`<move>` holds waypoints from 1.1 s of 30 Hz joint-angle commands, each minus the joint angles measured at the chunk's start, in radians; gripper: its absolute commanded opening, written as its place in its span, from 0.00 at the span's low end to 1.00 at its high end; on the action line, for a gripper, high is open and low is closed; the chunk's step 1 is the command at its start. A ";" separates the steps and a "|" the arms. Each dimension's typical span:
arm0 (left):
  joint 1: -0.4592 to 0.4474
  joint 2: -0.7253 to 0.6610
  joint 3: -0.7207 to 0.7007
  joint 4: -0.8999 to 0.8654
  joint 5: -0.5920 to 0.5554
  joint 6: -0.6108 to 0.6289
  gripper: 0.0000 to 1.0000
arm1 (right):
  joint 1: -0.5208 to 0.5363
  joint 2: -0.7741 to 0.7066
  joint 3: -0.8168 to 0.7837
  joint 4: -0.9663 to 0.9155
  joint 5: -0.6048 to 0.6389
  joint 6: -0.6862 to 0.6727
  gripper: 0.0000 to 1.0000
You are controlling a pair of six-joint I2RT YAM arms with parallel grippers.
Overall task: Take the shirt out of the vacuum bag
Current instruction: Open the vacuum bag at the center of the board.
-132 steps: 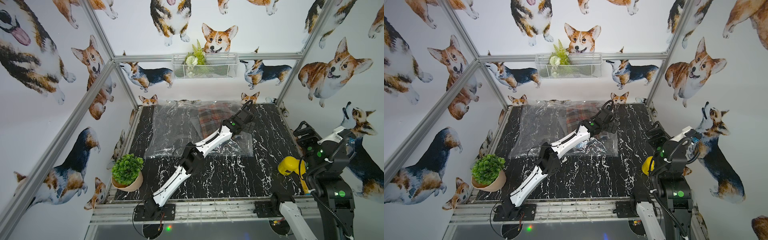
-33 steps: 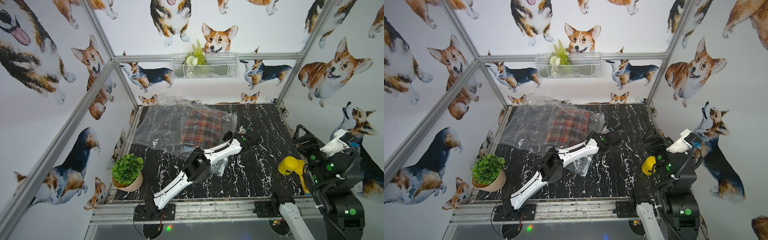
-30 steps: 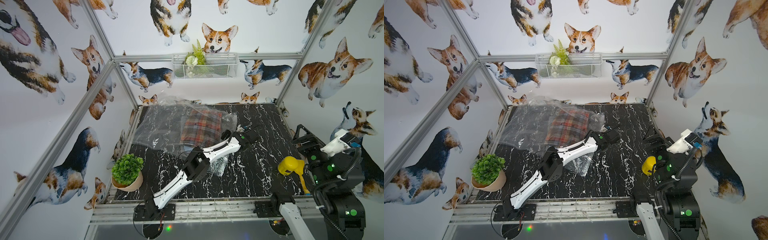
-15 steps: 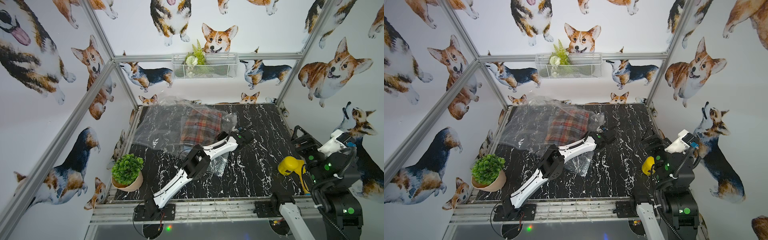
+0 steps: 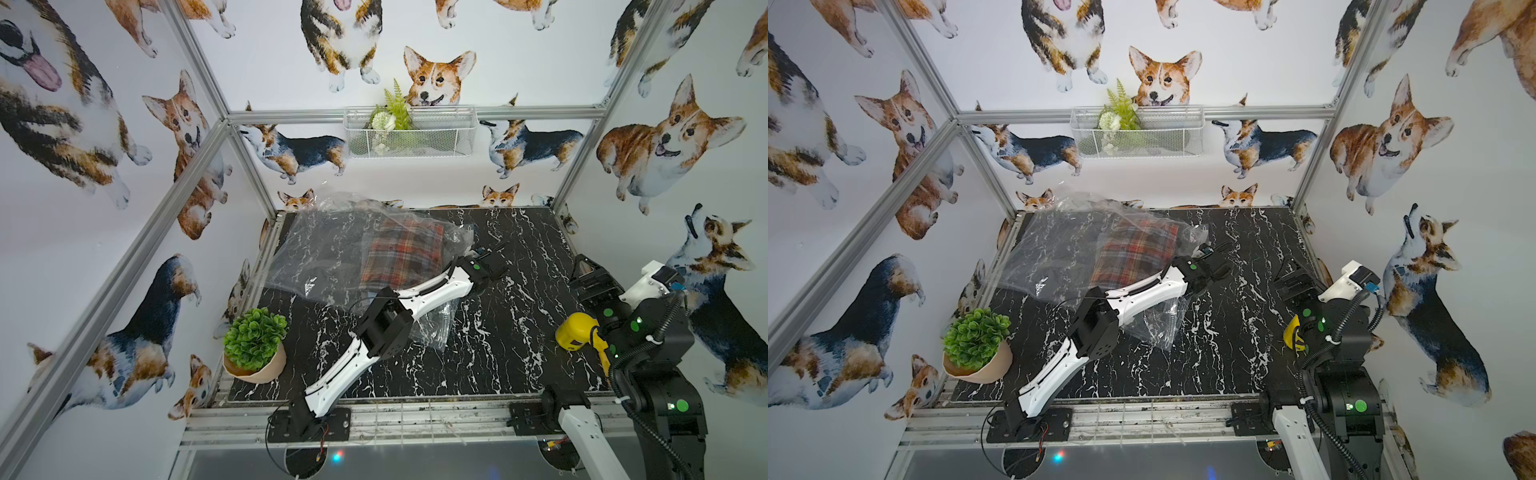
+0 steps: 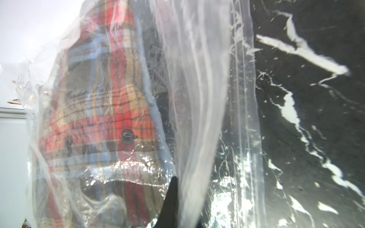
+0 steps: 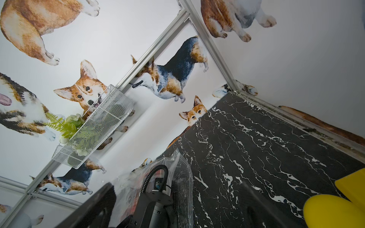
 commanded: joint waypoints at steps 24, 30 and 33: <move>-0.011 -0.531 -0.346 -0.045 0.120 -0.052 0.00 | 0.015 0.210 -0.447 0.560 -0.553 0.277 1.00; -0.011 -0.553 -0.397 -0.042 0.151 -0.073 0.00 | 0.159 0.329 -0.471 0.678 -0.508 0.235 1.00; -0.015 -0.551 -0.396 -0.047 0.155 -0.083 0.00 | 0.244 0.374 -0.496 0.747 -0.447 0.231 1.00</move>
